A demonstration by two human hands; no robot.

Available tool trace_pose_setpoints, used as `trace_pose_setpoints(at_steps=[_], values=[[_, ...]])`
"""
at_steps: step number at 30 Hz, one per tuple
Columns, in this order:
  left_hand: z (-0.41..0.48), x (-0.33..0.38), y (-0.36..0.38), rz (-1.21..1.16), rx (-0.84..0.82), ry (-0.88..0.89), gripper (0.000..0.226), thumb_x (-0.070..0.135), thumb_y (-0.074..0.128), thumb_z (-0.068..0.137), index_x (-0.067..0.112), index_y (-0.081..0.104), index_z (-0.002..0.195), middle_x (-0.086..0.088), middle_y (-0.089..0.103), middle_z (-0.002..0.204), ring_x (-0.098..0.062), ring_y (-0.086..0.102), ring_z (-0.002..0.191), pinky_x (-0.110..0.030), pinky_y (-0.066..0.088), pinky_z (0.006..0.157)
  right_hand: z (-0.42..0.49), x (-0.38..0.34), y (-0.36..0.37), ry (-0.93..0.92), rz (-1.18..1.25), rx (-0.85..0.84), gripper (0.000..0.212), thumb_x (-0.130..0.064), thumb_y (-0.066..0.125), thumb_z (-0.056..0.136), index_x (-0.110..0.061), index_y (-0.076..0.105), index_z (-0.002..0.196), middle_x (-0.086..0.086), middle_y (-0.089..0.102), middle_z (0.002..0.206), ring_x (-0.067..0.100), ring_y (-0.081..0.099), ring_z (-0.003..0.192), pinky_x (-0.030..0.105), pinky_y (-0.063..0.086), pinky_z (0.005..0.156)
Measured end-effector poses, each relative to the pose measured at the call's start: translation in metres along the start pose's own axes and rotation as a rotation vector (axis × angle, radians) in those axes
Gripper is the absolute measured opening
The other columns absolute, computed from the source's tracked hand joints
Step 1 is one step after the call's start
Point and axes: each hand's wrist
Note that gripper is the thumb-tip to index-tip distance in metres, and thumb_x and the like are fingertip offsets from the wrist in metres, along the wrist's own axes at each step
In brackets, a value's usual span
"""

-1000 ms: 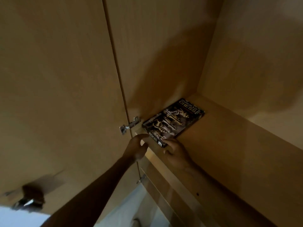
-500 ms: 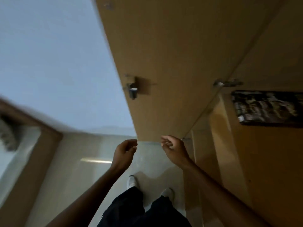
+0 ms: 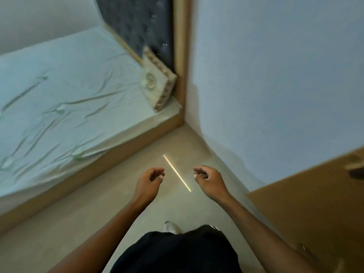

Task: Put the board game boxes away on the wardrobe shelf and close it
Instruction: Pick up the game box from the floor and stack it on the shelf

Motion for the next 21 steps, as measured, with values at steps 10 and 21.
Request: trace_pose_setpoints(at_steps=[10,21], values=[[0.007,-0.066,-0.205,-0.254,0.547,-0.172,0.024,0.009,0.059,0.092,0.018,0.065,0.113,0.004,0.070,0.102,-0.007,0.065,0.097,-0.019,0.050,0.084,0.111,-0.155,0.215,-0.261,-0.250,-0.527,0.024,-0.017,0.063,0.088,-0.018,0.069,0.111,-0.005,0.071,0.100,0.005,0.066,0.090,0.024,0.053,0.083],[0.001,-0.138,-0.404,-0.484,0.977,-0.399,0.024,0.015,0.057,0.093,0.025,0.063,0.114,0.007,0.068,0.105,-0.005,0.063,0.101,-0.020,0.049,0.085,0.156,-0.315,0.487,-0.540,-0.539,-1.055,0.030,-0.024,0.059,0.092,-0.019,0.063,0.121,-0.004,0.067,0.112,0.008,0.062,0.099,0.031,0.055,0.088]])
Point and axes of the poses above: each hand's wrist, its own z-axis towards the middle knuckle, its own y-axis out of the palm, x = y × z
